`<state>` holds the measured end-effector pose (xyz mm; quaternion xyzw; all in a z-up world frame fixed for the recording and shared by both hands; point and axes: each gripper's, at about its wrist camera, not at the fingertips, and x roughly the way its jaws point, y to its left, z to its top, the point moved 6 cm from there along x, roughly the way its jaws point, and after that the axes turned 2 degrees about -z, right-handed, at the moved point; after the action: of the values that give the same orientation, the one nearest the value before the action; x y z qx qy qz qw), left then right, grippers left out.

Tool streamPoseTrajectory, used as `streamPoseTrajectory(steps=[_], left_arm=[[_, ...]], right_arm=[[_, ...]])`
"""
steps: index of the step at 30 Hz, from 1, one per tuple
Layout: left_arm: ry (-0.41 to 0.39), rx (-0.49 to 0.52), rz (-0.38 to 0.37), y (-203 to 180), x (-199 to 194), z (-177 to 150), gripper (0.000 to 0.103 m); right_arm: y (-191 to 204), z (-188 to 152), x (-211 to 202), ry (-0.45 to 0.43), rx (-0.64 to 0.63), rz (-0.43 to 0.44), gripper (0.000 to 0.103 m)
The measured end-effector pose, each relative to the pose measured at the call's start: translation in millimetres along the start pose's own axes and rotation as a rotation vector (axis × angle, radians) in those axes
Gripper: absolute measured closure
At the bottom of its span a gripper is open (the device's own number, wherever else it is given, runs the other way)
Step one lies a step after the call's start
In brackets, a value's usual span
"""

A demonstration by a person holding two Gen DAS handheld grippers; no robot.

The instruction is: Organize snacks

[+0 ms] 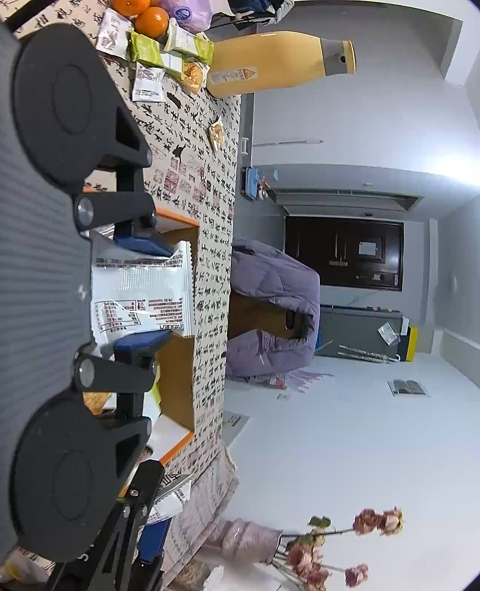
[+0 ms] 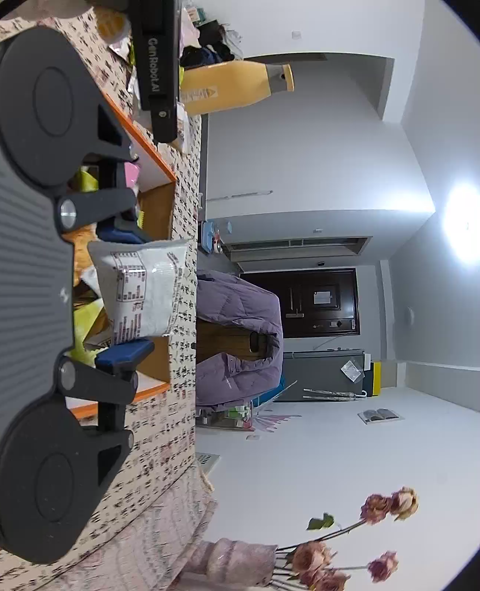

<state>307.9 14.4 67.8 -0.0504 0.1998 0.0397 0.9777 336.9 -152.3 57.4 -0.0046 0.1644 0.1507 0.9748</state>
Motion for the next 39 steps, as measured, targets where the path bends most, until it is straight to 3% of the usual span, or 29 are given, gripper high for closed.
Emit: streamPoseTrajectory(steps=[8,18,20,21,22,23,24,25,27,39], left_arm=[[0.009,-0.035,0.057,16.5,49.7,9.1,0.06],[0.061,-0.06,0.055,33.5,87.3,-19.6,0.059],[0.056,-0.066,0.054,36.8,85.3,-20.5,0.053],[0.045,-0.069,0.053,38.1,82.8,-19.9,0.05],[0.034,-0.072,0.05,38.8,80.5,-18.5,0.036],[0.021,-0.077,0.054,40.0,78.0,-17.0,0.013],[0.0,-0.081,0.07,41.8,73.9,-15.4,0.003],[-0.021,-0.084,0.084,42.7,70.3,-13.5,0.0],[-0.043,-0.084,0.09,43.4,64.4,-10.3,0.0],[-0.112,-0.079,0.068,32.1,29.5,9.5,0.0]], right_arm=[[8.2,1.6,55.9,0.048,-0.008,-0.037,0.052],[8.8,-26.7,77.0,0.021,-0.021,-0.028,0.051],[8.1,-28.6,77.7,0.026,-0.02,-0.027,0.049],[7.2,-28.7,77.0,0.029,-0.016,-0.027,0.041],[4.7,-28.6,77.6,0.031,-0.009,-0.028,0.035],[2.6,-28.2,76.7,0.026,-0.003,-0.035,0.02],[0.5,-27.2,75.3,0.019,0.003,-0.042,0.008],[-1.5,-26.4,73.4,0.012,0.012,-0.045,0.005],[-4.1,-23.9,70.1,0.002,0.03,-0.042,0.0],[-3.5,-6.3,45.8,-0.008,0.035,-0.041,0.0]])
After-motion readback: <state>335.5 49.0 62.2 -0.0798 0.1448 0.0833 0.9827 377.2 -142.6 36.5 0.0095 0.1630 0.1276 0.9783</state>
